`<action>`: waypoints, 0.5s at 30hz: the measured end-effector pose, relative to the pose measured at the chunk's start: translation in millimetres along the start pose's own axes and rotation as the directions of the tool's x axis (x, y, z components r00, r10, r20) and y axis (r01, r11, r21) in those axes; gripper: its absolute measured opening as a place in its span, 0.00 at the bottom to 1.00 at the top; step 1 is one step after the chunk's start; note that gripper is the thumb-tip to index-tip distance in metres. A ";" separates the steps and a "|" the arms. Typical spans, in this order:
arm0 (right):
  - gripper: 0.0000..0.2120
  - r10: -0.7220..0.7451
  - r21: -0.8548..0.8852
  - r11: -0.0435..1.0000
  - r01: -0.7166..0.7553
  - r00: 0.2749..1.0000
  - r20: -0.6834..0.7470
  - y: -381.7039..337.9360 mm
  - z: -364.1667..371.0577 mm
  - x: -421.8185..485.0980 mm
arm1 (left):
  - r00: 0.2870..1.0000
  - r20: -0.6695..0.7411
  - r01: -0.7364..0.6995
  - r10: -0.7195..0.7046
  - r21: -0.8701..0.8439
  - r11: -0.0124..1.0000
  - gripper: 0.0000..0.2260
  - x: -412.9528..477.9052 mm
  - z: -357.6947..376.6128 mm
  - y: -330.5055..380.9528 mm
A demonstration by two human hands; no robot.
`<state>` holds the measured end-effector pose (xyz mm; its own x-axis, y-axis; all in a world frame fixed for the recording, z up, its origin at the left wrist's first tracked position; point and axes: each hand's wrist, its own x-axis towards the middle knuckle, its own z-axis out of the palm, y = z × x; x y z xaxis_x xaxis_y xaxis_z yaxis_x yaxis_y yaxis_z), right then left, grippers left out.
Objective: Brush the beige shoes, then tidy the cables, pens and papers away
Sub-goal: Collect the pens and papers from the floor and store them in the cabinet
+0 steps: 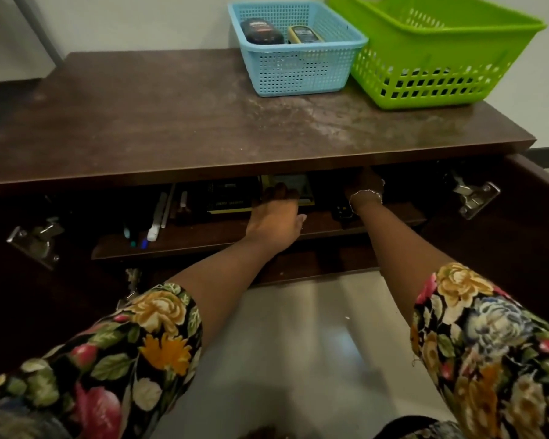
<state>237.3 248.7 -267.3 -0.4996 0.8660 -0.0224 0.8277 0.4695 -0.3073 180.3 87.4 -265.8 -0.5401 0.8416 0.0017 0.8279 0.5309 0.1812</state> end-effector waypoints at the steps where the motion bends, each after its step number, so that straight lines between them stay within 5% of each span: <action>1: 0.14 -0.031 -0.009 0.999 0.031 1.000 0.002 0.7 0.2 0.1 | 1.000 -0.003 -0.003 0.003 0.001 1.000 0.19 0.0 0.2 0.0; 5: 0.15 -0.131 -0.044 0.990 0.132 0.991 0.028 -0.4 5.3 -1.4 | 1.000 -0.016 -0.010 0.010 -0.003 1.000 0.19 1.6 0.0 -2.6; 10: 0.14 -0.203 -0.101 0.977 0.189 0.966 -0.159 1.5 2.8 -16.5 | 0.999 -0.006 -0.044 0.044 0.034 0.998 0.22 13.0 2.2 -9.0; 13: 0.13 -0.218 0.039 0.970 0.239 0.931 -0.293 12.5 7.5 -34.6 | 1.000 0.002 0.008 -0.008 -0.020 1.000 0.24 20.1 11.1 -7.4; 15: 0.17 -0.153 0.128 0.969 0.209 0.924 -0.350 22.9 15.0 -48.5 | 0.989 -0.138 0.041 -0.052 -0.083 0.996 0.21 12.5 23.7 -3.8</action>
<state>276.6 214.9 -287.5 -0.4990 0.7888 0.3589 0.6651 0.6141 -0.4248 174.0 98.3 -289.7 -0.5984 0.7909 0.1280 0.7895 0.5549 0.2623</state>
